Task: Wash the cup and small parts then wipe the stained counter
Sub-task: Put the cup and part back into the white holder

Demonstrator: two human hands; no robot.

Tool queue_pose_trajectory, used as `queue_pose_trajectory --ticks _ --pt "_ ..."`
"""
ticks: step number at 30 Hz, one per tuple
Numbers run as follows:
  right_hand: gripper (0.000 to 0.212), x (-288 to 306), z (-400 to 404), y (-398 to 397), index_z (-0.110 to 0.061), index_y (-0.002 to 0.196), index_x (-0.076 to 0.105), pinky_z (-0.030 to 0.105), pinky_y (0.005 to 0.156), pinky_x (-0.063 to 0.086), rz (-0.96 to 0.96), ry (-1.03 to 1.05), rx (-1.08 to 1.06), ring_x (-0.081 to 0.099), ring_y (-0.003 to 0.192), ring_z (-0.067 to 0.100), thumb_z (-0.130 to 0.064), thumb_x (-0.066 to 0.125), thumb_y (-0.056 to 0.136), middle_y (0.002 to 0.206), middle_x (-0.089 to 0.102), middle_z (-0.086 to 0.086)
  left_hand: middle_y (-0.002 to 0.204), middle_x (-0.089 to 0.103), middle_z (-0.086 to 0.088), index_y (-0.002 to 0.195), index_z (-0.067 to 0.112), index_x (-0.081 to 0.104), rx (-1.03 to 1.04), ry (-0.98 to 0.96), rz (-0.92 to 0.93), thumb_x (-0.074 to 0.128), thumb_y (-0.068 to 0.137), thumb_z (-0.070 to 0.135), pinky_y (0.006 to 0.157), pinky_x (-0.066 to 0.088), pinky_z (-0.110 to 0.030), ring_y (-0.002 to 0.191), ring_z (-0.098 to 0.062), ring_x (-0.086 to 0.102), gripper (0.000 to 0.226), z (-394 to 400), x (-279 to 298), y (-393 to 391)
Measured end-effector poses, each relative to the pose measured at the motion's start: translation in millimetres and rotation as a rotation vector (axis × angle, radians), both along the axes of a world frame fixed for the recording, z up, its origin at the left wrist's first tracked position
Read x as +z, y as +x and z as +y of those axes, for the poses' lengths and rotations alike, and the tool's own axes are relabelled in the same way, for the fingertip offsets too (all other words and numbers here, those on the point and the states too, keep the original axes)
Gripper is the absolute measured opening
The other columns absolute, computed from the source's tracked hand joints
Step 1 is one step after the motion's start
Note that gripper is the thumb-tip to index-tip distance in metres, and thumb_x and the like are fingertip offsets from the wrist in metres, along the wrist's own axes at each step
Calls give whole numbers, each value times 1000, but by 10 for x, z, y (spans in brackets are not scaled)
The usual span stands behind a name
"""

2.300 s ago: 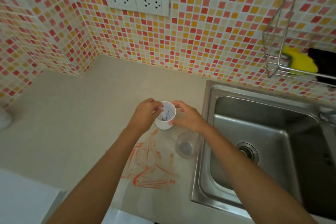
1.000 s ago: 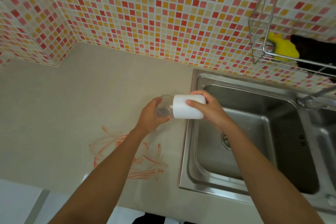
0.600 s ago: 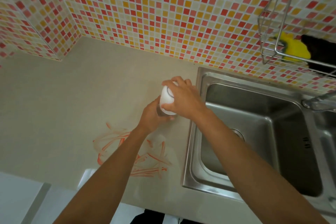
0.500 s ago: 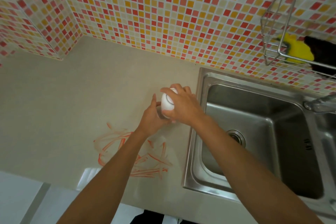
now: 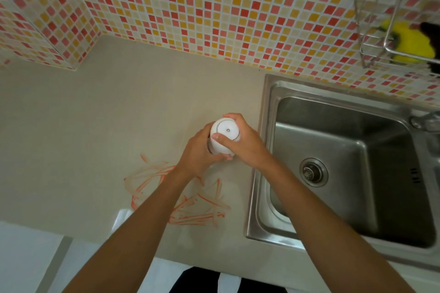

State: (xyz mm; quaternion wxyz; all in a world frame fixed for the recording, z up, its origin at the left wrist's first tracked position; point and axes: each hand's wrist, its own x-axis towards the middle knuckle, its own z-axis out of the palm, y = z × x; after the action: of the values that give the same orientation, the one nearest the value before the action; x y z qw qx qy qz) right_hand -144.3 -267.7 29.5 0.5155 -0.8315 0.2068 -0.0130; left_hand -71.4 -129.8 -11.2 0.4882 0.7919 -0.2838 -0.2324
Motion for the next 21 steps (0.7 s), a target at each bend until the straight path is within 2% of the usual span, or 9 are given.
queue_pose_trajectory --ticks 3,6,9,11,12,14,16,18,21 --pt "54 -30 -4 -5 -27 123 47 14 79 44 -28 58 -12 57 102 9 -44 73 79 114 59 -10 120 60 17 131 33 45 -3 18 -15 90 56 39 90 51 -27 107 -3 58 88 -2 -24 2" --pt "56 -2 19 -26 -30 124 45 16 78 43 -20 78 -24 57 104 11 -46 74 78 115 58 -10 120 59 15 132 31 44 2 50 -23 91 56 37 90 51 -28 106 -4 57 89 -12 45 -47" --pt "80 100 -7 -52 -38 141 29 27 94 41 39 65 9 49 122 18 -57 70 76 133 51 -2 133 52 9 142 25 34 -86 137 26 88 60 31 100 47 -39 118 -11 52 98 22 140 -24" --pt "89 195 -64 -107 -41 149 11 39 109 28 46 16 -11 30 139 21 -64 60 79 153 31 2 153 30 -2 153 17 9 -165 230 64 79 68 18 115 29 -42 138 -22 35 110 68 236 34" --pt "88 263 -105 -160 -39 150 7 41 112 22 24 -20 -53 22 143 19 -65 55 82 158 22 -1 158 16 -7 152 11 0 -160 312 42 76 73 11 118 17 -35 145 -25 21 110 109 308 60" --pt "82 431 -224 -342 -35 151 10 39 115 19 -65 -124 -152 18 144 14 -65 50 86 159 19 -6 161 3 -10 151 5 -2 -12 381 -97 69 81 4 117 6 -28 148 -22 4 100 196 463 90" --pt "72 626 -398 -589 -30 150 21 35 113 24 -152 -266 -229 26 141 14 -58 50 90 154 30 -5 161 4 -10 152 6 5 139 290 -244 65 86 8 120 5 -34 148 -23 2 89 178 717 42" --pt "60 815 -646 -849 -26 145 34 33 111 30 -238 -412 -303 34 136 14 -50 51 93 148 41 -3 161 3 -8 152 7 8 164 176 -392 58 93 17 121 3 -37 148 -23 0 78 -54 978 -48" --pt "48 1163 -1084 -1182 -20 139 45 33 109 36 -367 -535 -411 41 131 14 -41 51 95 140 49 -1 161 -4 -3 153 12 3 102 43 -594 37 101 33 119 -3 -33 147 -18 -9 65 -685 1403 -335"
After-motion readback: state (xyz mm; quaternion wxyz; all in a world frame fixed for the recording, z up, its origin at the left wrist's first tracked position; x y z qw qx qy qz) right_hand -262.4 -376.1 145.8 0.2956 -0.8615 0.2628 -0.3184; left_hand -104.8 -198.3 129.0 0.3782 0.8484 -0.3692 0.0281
